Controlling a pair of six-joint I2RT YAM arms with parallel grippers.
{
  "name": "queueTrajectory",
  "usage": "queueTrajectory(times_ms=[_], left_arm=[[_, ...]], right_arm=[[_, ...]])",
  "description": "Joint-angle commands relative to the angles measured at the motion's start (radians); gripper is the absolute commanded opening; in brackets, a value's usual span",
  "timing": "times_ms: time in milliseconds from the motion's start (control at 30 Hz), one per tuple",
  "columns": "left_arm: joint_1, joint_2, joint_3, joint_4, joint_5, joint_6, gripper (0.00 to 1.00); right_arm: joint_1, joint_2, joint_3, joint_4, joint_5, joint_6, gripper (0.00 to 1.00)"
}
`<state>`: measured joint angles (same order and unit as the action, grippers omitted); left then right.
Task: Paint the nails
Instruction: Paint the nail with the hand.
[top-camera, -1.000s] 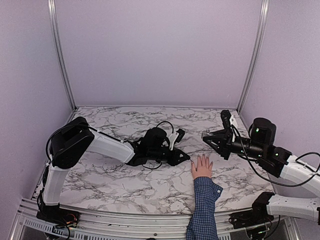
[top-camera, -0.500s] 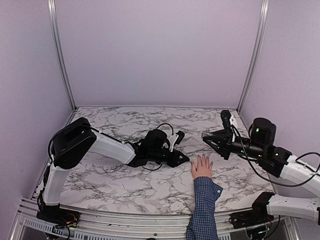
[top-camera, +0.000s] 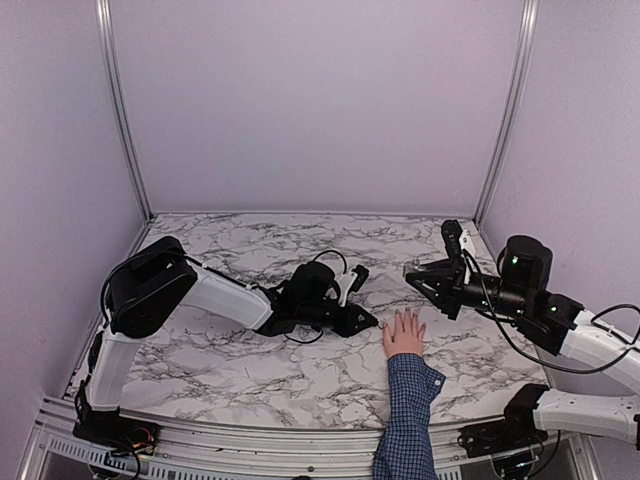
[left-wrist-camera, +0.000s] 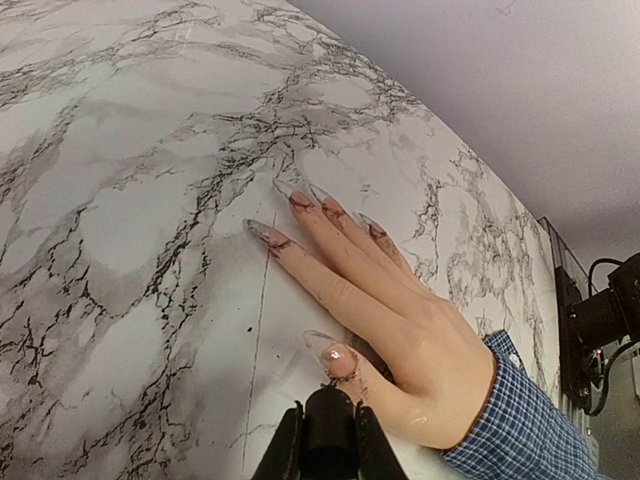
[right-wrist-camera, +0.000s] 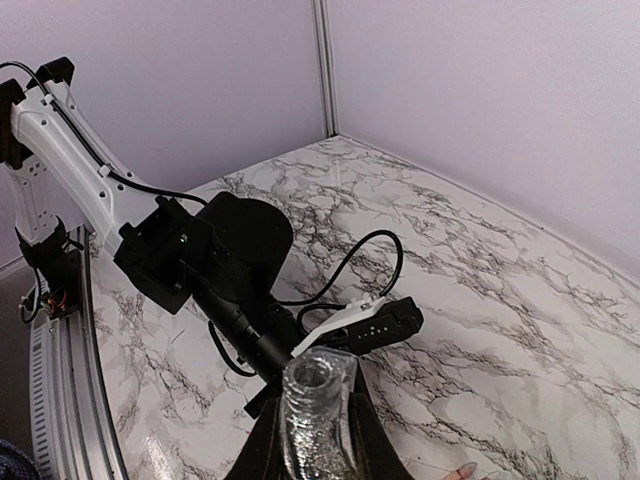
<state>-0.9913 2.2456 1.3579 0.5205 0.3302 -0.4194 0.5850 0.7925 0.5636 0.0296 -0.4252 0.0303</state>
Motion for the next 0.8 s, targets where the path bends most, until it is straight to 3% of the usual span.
queueTrajectory(times_ms=[0,767], left_arm=[[-0.005,0.007,0.028,0.021,-0.011,0.005,0.00],[-0.014,-0.018,0.031,0.021,-0.014,0.030,0.00]], right_arm=[[-0.007,-0.008,0.005,0.033,0.000,0.011,0.00],[-0.008,-0.007,0.004,0.035,-0.005,0.013,0.00]])
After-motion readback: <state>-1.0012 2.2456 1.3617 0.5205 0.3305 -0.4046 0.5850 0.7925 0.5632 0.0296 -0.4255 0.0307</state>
